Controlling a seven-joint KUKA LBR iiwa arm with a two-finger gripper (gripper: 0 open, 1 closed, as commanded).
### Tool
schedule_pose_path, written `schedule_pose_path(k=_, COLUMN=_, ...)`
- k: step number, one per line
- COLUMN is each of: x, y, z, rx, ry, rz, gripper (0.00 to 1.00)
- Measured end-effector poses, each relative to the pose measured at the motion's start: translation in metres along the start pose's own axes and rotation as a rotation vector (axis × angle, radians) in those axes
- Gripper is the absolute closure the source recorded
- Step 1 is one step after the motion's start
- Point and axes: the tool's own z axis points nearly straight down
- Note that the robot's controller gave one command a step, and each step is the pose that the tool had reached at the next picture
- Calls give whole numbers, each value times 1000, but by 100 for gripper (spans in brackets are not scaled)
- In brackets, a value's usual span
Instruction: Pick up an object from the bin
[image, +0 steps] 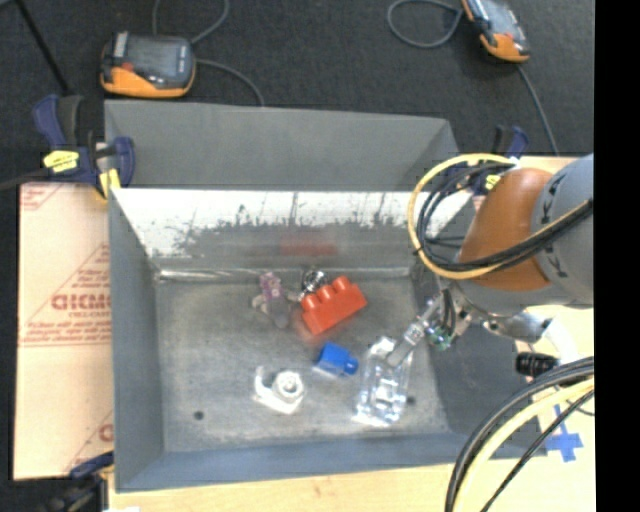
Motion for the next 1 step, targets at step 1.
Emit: schedule_pose_path(k=1, x=5, y=62, z=69, rx=3, ry=4, rz=-40, gripper=0)
